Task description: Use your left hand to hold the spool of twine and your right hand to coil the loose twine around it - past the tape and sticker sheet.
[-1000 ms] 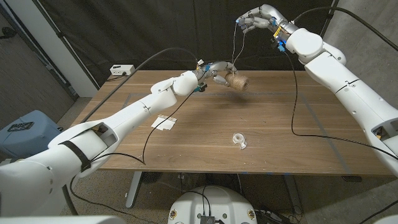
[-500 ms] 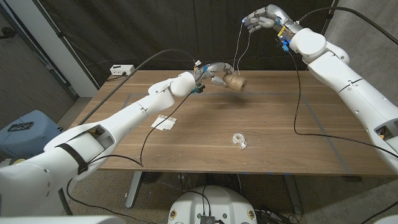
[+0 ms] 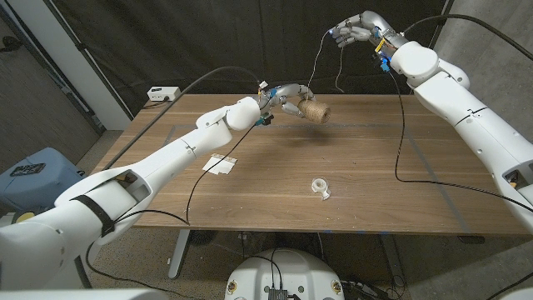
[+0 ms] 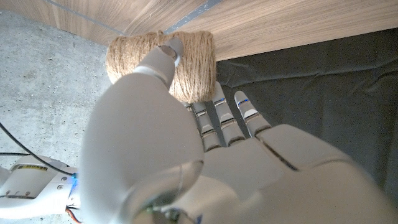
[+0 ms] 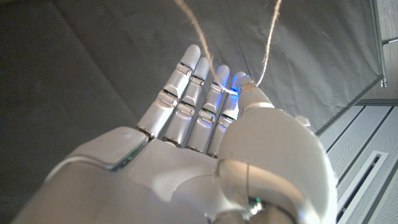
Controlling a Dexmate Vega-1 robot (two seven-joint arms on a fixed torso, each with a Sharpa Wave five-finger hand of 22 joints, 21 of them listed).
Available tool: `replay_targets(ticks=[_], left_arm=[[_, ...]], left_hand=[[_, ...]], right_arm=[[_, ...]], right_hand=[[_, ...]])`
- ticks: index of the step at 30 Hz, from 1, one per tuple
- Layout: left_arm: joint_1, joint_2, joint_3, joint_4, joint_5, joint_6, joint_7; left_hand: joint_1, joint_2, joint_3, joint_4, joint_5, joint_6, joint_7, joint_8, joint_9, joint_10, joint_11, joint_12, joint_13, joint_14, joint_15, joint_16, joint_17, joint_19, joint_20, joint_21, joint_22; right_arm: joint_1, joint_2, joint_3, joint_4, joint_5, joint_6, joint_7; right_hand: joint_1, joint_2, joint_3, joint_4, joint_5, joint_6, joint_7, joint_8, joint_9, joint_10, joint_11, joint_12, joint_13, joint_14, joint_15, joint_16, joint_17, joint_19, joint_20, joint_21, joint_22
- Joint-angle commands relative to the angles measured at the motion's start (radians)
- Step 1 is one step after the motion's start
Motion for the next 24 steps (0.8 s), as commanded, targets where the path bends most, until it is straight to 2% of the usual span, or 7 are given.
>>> replay_targets(ticks=[1,15,24], left_arm=[[0.005,0.002,-0.007,0.002,-0.017,-0.03,-0.008],[0.014,0.014,-0.016,-0.023,-0.02,-0.033,-0.021],[0.039,0.037,-0.029,-0.073,-0.022,-0.014,-0.031]], left_hand=[[0.025,0.045,0.009,0.006,0.006,0.029,0.015,0.131,0.081,0.045,0.018,0.008,0.223,0.015,-0.014,0.002,0.0,-0.002,-0.002,0.002,0.002],[0.023,0.046,0.008,0.007,0.006,0.03,0.015,0.132,0.082,0.045,0.017,0.008,0.224,0.015,-0.015,0.002,0.001,-0.002,-0.003,0.004,0.002],[0.022,0.046,0.008,0.007,0.005,0.029,0.014,0.132,0.081,0.046,0.018,0.007,0.224,0.015,-0.015,0.002,0.001,-0.002,-0.003,0.004,0.002]], right_arm=[[0.013,0.019,-0.017,0.068,0.003,0.0,-0.004],[0.025,0.037,-0.025,0.136,0.021,0.012,-0.002],[0.013,0.017,-0.011,0.147,0.023,0.006,-0.023]], right_hand=[[0.013,0.0,-0.002,-0.002,-0.001,0.009,-0.003,0.001,0.001,0.008,-0.003,-0.002,0.006,0.011,-0.128,-0.004,0.001,-0.003,-0.064,0.006,0.005],[0.014,-0.001,-0.003,-0.002,-0.001,0.012,-0.002,0.0,0.002,0.012,-0.001,-0.002,0.006,0.013,-0.127,-0.005,0.002,-0.003,-0.065,0.008,0.005],[0.017,0.0,-0.003,-0.003,-0.001,0.015,-0.004,-0.001,0.002,0.012,-0.001,-0.004,0.007,0.013,-0.129,-0.007,0.002,-0.004,-0.066,0.009,0.005]])
